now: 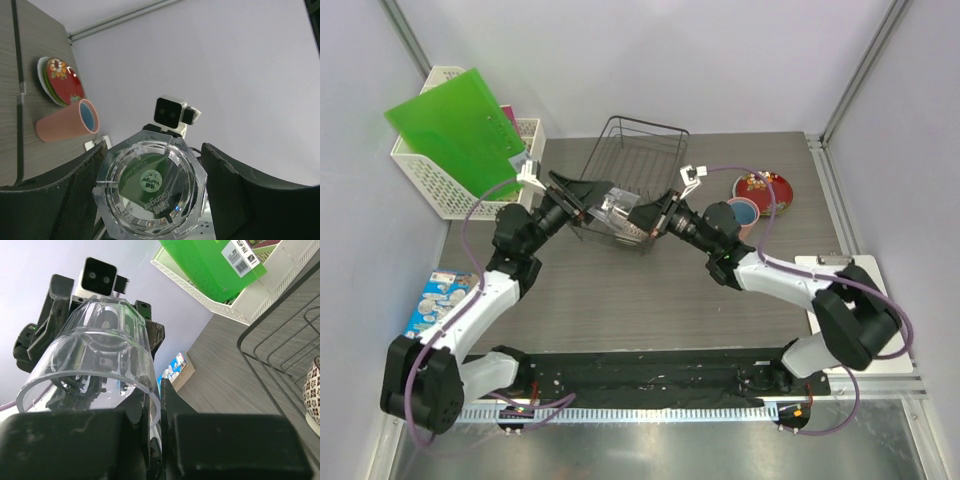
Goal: Unload the mixed dishes from the dish rack
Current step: Pick up the cup from the dish rack.
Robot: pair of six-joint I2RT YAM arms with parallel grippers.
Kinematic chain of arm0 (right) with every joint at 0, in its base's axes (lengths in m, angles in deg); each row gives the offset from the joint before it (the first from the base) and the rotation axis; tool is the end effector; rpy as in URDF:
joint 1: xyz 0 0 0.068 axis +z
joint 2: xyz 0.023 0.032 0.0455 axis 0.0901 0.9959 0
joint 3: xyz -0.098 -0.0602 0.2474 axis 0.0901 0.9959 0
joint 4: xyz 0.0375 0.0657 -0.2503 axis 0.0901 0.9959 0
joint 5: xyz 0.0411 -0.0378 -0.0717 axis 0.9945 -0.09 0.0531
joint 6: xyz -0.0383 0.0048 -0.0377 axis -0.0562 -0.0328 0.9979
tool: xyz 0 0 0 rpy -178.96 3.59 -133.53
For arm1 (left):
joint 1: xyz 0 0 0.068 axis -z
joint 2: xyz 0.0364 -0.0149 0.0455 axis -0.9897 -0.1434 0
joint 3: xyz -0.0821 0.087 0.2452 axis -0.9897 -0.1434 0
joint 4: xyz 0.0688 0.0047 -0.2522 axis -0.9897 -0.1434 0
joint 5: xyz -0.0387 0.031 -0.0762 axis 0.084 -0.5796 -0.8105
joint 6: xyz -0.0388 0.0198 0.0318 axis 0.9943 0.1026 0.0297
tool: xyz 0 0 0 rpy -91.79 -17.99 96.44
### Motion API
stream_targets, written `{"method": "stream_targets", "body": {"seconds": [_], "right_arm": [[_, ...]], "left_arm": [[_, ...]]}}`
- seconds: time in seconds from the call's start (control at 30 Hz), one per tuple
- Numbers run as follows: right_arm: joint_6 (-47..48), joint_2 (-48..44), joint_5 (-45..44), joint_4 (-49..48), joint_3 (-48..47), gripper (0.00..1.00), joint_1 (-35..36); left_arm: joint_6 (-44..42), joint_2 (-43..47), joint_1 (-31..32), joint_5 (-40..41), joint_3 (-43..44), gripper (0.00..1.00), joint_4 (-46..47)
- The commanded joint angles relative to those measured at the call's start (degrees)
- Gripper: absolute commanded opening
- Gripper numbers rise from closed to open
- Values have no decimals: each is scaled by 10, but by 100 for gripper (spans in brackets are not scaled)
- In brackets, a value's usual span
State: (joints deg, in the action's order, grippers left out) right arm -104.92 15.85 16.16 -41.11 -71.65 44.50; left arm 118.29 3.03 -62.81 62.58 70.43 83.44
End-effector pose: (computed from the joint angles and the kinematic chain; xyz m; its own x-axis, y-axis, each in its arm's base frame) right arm 0.2480 0.2177 0.2805 -0.5952 0.4972 -0.6312 -0.6092 0.2331 0.7580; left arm 0.2376 -0.0972 0.3099 -0.6431 -0.7320 -0.2247 0.2999 0.0292 -0.9535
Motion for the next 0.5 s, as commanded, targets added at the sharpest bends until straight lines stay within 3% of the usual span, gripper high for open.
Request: {"method": "stream_targets", "body": {"seconds": [0.0,0.07,0.17,0.2,0.23,0.33,0.37,0.4,0.47], "right_arm": [[68,-92,-63,123,-19,1,-1],[93,-148,-86,192,-38,1,0],[149,-216,-162,366,-89,1,0],[164,-228,-180,471,-106,1,0],[189,-243,-261,528,-142,1,0],[205,-281,-381,743,-196,1,-1],[195,-285,-472,799,-231,1,-1],[192,-290,-505,886,-244,1,0],[180,-295,-552,948,-266,1,-1]], "left_arm": [[-179,48,-4,14,114,82,-231],[-220,40,-5,52,191,98,-398],[-237,25,-6,153,246,100,-539],[-235,25,-6,169,252,100,-558],[-227,26,-7,194,255,100,-577],[-223,32,-7,189,245,100,-588],[-219,34,-7,185,233,100,-581],[-216,40,-7,178,224,100,-577],[-201,46,-7,163,199,100,-566]]}}
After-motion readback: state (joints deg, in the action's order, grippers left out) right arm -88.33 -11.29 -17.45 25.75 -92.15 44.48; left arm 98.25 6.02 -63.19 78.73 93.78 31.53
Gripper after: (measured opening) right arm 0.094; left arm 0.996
